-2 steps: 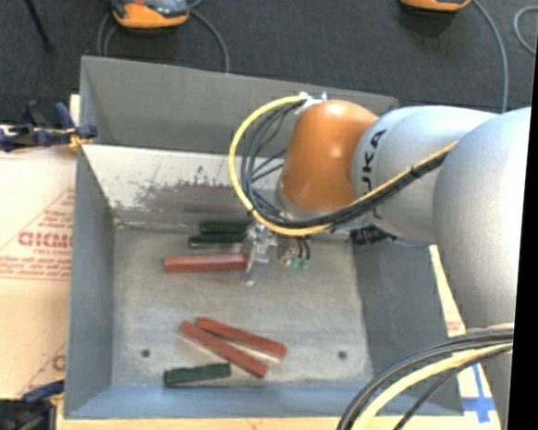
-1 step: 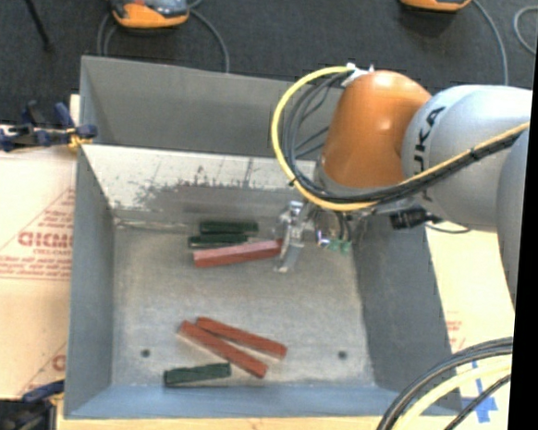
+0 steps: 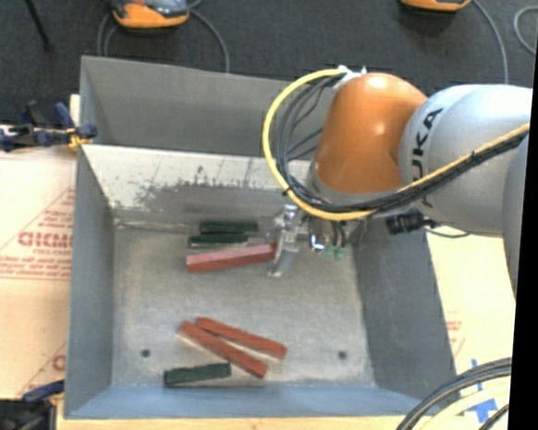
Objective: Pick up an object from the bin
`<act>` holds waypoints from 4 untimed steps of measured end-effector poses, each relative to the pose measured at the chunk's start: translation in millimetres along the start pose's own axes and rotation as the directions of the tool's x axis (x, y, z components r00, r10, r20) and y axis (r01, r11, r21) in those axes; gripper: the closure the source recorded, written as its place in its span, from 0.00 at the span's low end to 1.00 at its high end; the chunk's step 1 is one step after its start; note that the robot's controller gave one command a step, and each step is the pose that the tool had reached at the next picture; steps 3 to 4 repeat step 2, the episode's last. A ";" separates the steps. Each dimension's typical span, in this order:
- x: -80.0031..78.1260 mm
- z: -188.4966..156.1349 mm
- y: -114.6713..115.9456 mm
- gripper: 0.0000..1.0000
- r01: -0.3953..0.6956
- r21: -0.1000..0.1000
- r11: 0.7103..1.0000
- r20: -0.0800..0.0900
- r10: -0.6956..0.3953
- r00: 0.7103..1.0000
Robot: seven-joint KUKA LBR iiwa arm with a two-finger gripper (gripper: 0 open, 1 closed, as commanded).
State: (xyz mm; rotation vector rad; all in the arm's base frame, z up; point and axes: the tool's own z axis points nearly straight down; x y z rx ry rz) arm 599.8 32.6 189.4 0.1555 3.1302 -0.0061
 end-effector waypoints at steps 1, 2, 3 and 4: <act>11.0 46.2 6.2 1.00 0.251 -0.005 0.968 0.000 -0.251 0.968; 2.1 -137.6 -22.9 1.00 0.139 -0.005 0.990 0.008 -0.139 0.990; 2.1 -137.6 -22.9 1.00 0.139 -0.005 0.990 0.008 -0.139 0.990; 2.1 -137.6 -22.9 1.00 0.139 -0.005 0.990 0.008 -0.139 0.990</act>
Offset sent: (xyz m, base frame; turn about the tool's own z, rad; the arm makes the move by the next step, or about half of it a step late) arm -0.0078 -0.0211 0.1312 -0.1397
